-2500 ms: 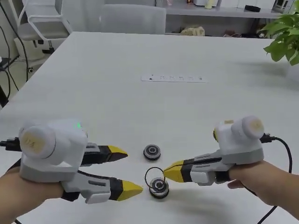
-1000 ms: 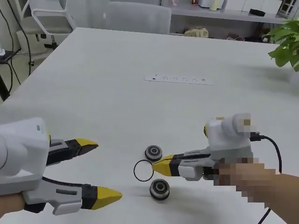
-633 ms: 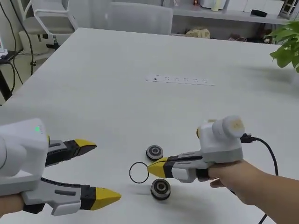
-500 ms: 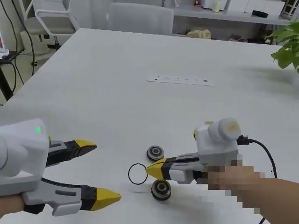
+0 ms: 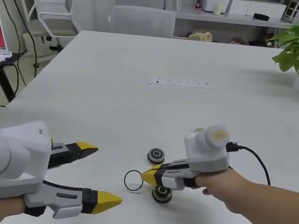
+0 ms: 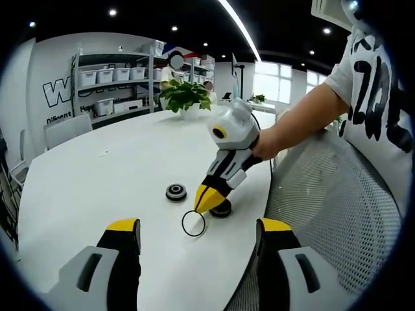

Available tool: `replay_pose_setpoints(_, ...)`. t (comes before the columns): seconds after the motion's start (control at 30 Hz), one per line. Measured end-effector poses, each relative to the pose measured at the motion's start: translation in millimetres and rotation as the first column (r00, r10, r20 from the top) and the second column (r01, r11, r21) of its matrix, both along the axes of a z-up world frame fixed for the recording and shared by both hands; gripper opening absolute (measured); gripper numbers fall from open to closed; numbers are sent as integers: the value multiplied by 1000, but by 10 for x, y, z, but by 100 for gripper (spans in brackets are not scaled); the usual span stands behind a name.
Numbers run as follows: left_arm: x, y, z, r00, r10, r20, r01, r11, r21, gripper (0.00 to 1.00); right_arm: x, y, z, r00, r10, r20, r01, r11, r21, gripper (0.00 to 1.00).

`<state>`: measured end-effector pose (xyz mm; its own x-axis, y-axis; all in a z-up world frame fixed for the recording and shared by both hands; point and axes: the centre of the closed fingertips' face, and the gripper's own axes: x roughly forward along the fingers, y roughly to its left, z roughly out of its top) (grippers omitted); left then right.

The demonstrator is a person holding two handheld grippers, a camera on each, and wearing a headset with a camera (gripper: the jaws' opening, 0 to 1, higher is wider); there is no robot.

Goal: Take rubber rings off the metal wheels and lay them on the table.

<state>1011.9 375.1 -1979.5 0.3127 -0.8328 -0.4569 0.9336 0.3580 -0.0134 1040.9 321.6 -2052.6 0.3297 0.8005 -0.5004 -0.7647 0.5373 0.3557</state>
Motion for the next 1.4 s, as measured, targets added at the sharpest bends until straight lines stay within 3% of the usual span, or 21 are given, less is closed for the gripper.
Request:
replay_pose_setpoints(0.4,-10,27,-1,1000,9,-6,-9,1000,-1,71,15,2,-22,1000,6,24,-5,1000,-25,3)
replay_pose_setpoints(0.77,-5,8,-6,1000,6,-8,-6,1000,2,71,25,-73,58,1000,-8,24,8,1000,-3,7)
replay_pose_setpoints(1.17,-2,-53,-54,1000,-18,-25,19,1000,15,71,-30,-231,124,1000,-3,22,3,1000,5,8)
replay_pose_setpoints(1.4,22,-132,-41,999,-38,-18,38,999,19,70,-79,-308,130,1000,7,21,-7,1000,-3,9)
